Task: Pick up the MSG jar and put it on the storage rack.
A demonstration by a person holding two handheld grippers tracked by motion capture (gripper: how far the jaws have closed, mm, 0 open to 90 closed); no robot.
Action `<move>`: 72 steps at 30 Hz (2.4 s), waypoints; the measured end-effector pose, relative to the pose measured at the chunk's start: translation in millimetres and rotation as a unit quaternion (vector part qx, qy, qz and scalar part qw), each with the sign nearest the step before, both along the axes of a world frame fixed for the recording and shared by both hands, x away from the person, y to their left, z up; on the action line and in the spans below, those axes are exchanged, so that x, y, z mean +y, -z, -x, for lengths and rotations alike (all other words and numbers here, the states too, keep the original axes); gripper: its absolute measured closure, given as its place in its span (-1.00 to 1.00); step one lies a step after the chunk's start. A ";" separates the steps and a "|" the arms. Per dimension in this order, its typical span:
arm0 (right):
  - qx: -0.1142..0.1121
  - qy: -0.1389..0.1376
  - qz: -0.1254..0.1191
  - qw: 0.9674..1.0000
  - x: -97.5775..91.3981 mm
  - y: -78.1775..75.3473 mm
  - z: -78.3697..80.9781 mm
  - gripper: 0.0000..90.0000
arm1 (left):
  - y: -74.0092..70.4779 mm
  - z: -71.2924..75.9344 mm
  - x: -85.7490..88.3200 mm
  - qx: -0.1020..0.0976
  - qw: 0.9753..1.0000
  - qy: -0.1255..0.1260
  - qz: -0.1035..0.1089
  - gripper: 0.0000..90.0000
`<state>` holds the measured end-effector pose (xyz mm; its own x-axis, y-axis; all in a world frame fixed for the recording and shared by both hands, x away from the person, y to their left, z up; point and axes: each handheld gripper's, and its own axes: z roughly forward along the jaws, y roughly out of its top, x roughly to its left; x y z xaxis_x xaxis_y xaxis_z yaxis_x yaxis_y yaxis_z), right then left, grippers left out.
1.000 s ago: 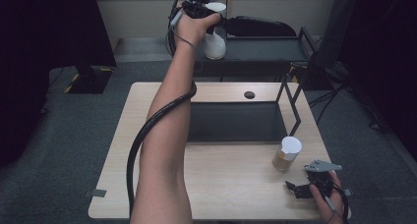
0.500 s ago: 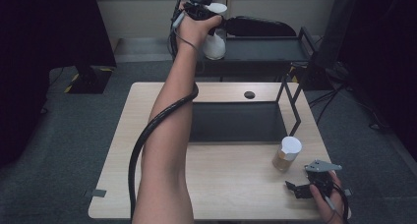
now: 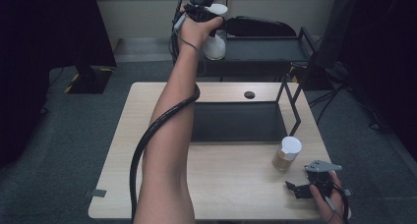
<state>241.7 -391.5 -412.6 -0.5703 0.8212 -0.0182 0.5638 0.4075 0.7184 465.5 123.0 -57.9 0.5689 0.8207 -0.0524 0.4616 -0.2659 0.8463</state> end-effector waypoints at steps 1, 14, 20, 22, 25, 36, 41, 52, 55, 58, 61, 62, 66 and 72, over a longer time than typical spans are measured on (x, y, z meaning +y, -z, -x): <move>0.000 0.000 0.000 1.000 0.0 0.0 0.0 -1.00 | 0.6 -0.3 0.5 0.002 1.000 0.000 0.003 -0.34; 0.000 0.000 0.000 1.000 0.0 0.0 0.0 -1.00 | 3.8 9.4 -0.6 0.020 0.999 -0.028 0.019 -0.91; 0.000 0.000 0.000 1.000 0.0 0.0 0.1 -1.00 | 8.5 19.8 4.7 0.018 0.999 -0.028 0.038 -0.97; 0.000 0.000 0.000 1.000 0.0 0.1 0.0 -1.00 | 9.8 22.7 6.3 0.019 0.999 -0.021 0.039 -0.97; 0.000 0.000 0.000 1.000 -0.1 0.1 0.0 -1.00 | 12.9 28.1 6.2 0.023 0.999 -0.023 0.042 -0.97; 0.000 0.000 0.000 1.000 0.0 0.2 0.2 -1.00 | 24.8 47.3 7.5 0.017 0.999 -0.008 0.044 -0.96; -0.001 0.001 0.000 1.000 0.1 0.2 0.4 -1.00 | 31.6 56.4 9.2 0.012 0.999 -0.001 0.047 -0.96; -0.001 0.001 0.000 1.000 0.2 0.4 2.1 -1.00 | 48.7 71.3 11.9 0.011 0.998 0.020 0.053 -0.96; -0.001 0.001 0.000 1.000 0.2 0.2 2.3 -1.00 | 54.2 72.5 12.2 0.015 0.998 0.030 0.050 -0.96; 0.000 0.002 -0.001 1.000 0.3 0.2 2.6 -1.00 | 60.1 73.6 12.5 0.016 0.998 0.037 0.050 -0.96; -0.001 0.002 -0.001 1.000 0.3 0.3 2.6 -1.00 | 65.8 75.5 12.9 0.017 0.998 0.043 0.053 -0.96; -0.001 0.001 -0.001 1.000 0.2 0.4 2.7 -1.00 | 67.5 76.4 13.1 0.017 0.998 0.044 0.052 -0.96; -0.001 0.001 -0.001 1.000 0.1 0.5 3.0 -1.00 | 76.3 78.6 14.7 0.016 0.997 0.055 0.051 -0.96; -0.001 0.001 0.000 1.000 0.3 0.3 3.5 -1.00 | 94.0 80.7 19.3 0.025 0.996 0.064 0.058 -0.96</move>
